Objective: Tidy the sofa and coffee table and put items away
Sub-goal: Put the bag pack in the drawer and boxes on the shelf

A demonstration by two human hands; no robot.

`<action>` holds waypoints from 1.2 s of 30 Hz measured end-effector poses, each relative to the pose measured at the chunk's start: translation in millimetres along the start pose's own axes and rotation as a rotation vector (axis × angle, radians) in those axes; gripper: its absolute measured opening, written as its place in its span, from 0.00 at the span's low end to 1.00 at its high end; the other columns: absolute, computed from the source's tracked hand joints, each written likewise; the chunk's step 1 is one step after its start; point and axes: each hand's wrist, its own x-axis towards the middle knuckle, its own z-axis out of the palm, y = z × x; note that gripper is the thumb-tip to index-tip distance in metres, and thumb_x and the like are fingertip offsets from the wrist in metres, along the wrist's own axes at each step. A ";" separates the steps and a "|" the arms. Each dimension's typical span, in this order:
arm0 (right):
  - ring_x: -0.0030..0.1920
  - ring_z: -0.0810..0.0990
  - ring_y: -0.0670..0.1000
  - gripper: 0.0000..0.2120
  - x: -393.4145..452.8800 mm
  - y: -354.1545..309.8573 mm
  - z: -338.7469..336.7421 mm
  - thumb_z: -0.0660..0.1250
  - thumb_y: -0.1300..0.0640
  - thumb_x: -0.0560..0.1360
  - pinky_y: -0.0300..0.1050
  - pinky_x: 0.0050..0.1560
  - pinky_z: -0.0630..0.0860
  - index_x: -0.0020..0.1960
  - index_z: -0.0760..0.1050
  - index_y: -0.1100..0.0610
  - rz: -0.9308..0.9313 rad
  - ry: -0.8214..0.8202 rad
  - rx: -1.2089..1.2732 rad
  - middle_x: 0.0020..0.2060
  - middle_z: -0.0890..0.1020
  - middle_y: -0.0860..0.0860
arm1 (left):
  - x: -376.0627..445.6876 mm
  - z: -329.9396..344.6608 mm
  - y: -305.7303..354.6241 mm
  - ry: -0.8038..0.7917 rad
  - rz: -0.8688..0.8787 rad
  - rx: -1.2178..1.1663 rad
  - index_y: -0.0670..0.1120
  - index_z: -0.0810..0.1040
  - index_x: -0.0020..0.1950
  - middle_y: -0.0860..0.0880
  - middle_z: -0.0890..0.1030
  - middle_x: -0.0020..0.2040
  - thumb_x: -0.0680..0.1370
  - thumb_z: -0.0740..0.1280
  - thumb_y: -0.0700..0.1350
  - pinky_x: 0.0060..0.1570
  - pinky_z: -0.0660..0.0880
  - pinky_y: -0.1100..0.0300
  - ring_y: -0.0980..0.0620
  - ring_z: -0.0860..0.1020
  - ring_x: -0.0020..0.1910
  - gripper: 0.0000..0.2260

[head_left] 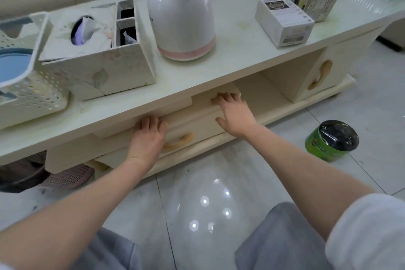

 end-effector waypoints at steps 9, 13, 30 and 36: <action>0.69 0.71 0.55 0.21 -90.8 107.3 -63.2 0.65 0.50 0.79 0.51 0.69 0.68 0.71 0.70 0.51 0.220 0.059 0.350 0.69 0.74 0.52 | 67.9 -183.6 119.4 0.161 0.331 -0.131 0.45 0.68 0.68 0.42 0.75 0.61 0.81 0.59 0.56 0.43 0.70 0.52 0.42 0.75 0.58 0.20; 0.65 0.76 0.57 0.20 -90.3 183.8 -89.2 0.66 0.51 0.78 0.48 0.64 0.70 0.67 0.73 0.57 0.591 0.232 0.512 0.64 0.78 0.55 | 151.4 -227.9 141.9 0.289 0.271 -0.340 0.50 0.46 0.80 0.39 0.58 0.77 0.75 0.63 0.66 0.68 0.68 0.44 0.36 0.61 0.74 0.43; 0.44 0.77 0.49 0.31 25.5 282.8 -80.1 0.70 0.59 0.76 0.45 0.55 0.73 0.75 0.61 0.61 0.972 0.268 0.838 0.63 0.76 0.53 | 236.5 -190.3 137.1 0.299 0.369 -0.800 0.56 0.53 0.80 0.41 0.49 0.81 0.71 0.72 0.61 0.78 0.50 0.44 0.37 0.48 0.80 0.44; 0.49 0.76 0.56 0.32 26.0 293.7 -73.3 0.76 0.46 0.70 0.51 0.51 0.75 0.63 0.65 0.62 0.906 0.222 0.640 0.44 0.77 0.52 | 238.5 -190.9 139.8 0.272 0.352 -0.810 0.56 0.53 0.80 0.41 0.48 0.81 0.70 0.73 0.61 0.78 0.50 0.44 0.37 0.47 0.80 0.44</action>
